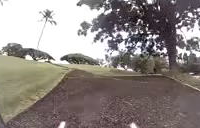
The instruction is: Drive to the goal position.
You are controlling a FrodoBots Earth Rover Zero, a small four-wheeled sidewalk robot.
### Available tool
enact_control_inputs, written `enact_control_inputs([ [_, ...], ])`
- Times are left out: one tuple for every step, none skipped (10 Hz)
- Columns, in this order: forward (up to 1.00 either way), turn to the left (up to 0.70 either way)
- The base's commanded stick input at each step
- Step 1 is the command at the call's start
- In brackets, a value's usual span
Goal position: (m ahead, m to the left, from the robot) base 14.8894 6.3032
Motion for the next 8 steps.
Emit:
enact_control_inputs([
  [0.85,0.27],
  [0.85,0.11],
  [0.85,0.00],
  [0.85,0.00],
  [0.85,0.00],
  [0.85,0.00],
  [0.85,0.00],
  [0.85,0.16],
])
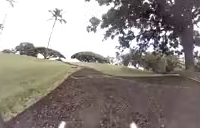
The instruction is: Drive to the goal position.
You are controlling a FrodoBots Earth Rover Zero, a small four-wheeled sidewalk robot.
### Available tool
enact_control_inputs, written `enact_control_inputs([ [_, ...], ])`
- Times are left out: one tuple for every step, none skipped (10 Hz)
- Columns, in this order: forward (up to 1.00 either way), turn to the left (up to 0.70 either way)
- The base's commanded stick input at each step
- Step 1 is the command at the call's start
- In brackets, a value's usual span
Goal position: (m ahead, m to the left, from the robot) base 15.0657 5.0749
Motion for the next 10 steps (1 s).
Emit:
enact_control_inputs([
  [0.85,0.27],
  [0.85,0.27],
  [0.85,0.12],
  [0.85,0.00],
  [0.85,0.00],
  [0.85,0.00],
  [0.85,0.00],
  [0.85,0.00],
  [0.85,0.00],
  [0.85,0.00],
])
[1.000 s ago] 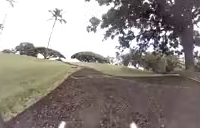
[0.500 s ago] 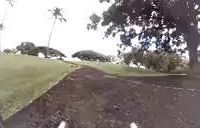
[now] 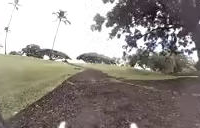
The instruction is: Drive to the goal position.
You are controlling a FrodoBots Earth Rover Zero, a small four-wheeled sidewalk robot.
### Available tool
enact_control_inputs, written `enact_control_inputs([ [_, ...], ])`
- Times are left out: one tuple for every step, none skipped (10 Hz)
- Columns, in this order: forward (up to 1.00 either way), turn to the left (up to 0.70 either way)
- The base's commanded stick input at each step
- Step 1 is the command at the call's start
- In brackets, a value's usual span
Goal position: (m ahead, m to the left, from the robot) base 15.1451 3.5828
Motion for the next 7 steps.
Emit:
enact_control_inputs([
  [0.85,0.00],
  [0.85,0.00],
  [0.85,0.27],
  [0.85,0.27],
  [0.85,0.27],
  [0.85,0.00],
  [0.85,0.00],
])
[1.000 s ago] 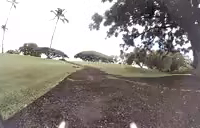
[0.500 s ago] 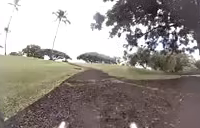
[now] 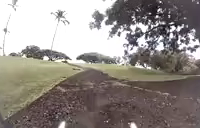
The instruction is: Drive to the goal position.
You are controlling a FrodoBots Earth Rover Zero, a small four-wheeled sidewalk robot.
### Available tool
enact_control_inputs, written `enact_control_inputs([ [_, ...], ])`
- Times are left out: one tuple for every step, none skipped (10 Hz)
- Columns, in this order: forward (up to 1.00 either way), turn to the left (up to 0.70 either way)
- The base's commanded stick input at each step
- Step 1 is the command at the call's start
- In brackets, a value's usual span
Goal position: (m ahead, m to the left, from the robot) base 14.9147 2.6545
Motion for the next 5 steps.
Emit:
enact_control_inputs([
  [0.85,0.00],
  [0.85,0.00],
  [0.85,0.00],
  [0.85,0.00],
  [0.85,0.00],
])
